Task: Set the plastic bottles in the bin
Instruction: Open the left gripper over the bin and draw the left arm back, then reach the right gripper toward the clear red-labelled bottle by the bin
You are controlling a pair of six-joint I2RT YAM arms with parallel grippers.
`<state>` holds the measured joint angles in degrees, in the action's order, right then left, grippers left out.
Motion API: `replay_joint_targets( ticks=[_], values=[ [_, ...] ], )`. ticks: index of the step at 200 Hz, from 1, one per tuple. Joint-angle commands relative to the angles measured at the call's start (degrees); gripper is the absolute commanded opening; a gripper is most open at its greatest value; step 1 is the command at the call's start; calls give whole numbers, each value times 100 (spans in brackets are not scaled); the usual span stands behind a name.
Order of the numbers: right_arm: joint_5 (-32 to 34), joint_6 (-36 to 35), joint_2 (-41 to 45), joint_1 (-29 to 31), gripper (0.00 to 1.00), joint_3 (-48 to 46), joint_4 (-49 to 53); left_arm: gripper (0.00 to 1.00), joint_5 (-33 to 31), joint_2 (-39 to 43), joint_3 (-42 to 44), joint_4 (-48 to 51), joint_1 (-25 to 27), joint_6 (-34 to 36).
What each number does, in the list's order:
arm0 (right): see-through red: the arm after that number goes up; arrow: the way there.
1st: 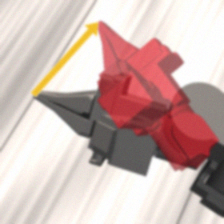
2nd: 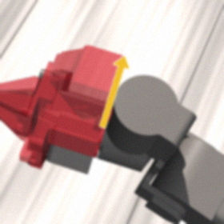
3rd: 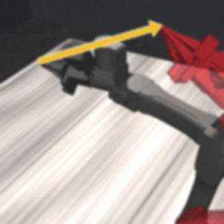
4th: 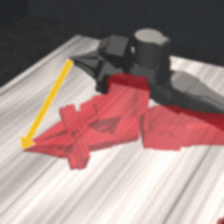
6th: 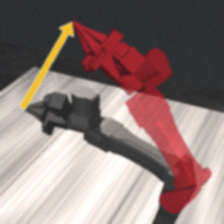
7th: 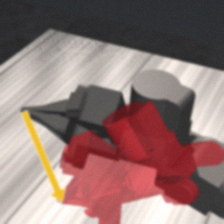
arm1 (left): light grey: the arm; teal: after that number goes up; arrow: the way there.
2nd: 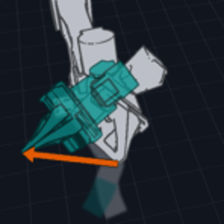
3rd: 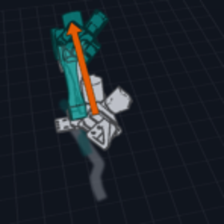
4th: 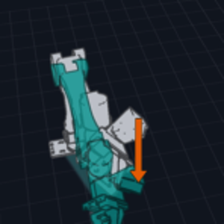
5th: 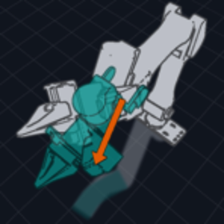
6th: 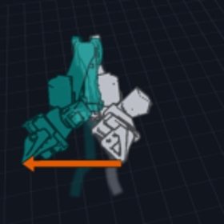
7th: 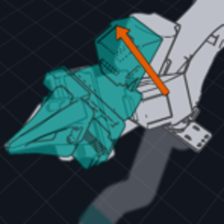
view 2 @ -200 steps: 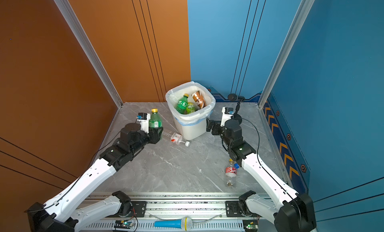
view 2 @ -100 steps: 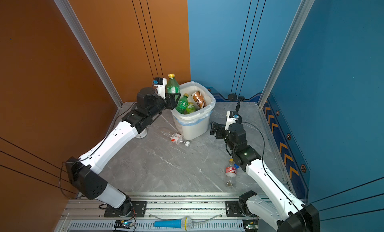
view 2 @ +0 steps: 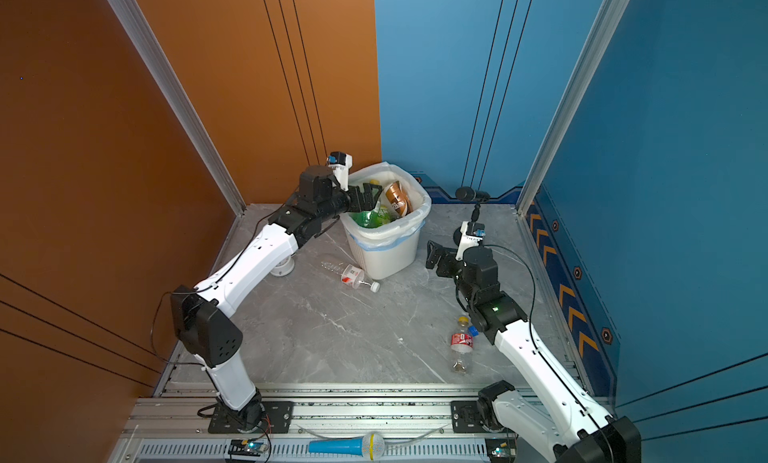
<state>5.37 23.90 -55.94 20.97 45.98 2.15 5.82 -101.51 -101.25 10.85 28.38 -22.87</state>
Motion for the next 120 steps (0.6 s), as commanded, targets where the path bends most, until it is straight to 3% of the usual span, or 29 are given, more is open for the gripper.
replay_joint_targets(
  ticks=[1,42,78,120],
  values=[
    [45,30,61,-40,100,-71,143,98,-28,746,422,-334,-124,-133],
    [-105,63,-93,-32,100,-8,58,98,-645,2134,1862,-785,-248,69],
    [-255,118,-387,28,100,79,-22,98,-1658,3492,4353,-822,-406,-242],
    [-255,37,-716,255,100,289,-75,98,-1581,4667,6241,-644,-831,-959]
  ],
)
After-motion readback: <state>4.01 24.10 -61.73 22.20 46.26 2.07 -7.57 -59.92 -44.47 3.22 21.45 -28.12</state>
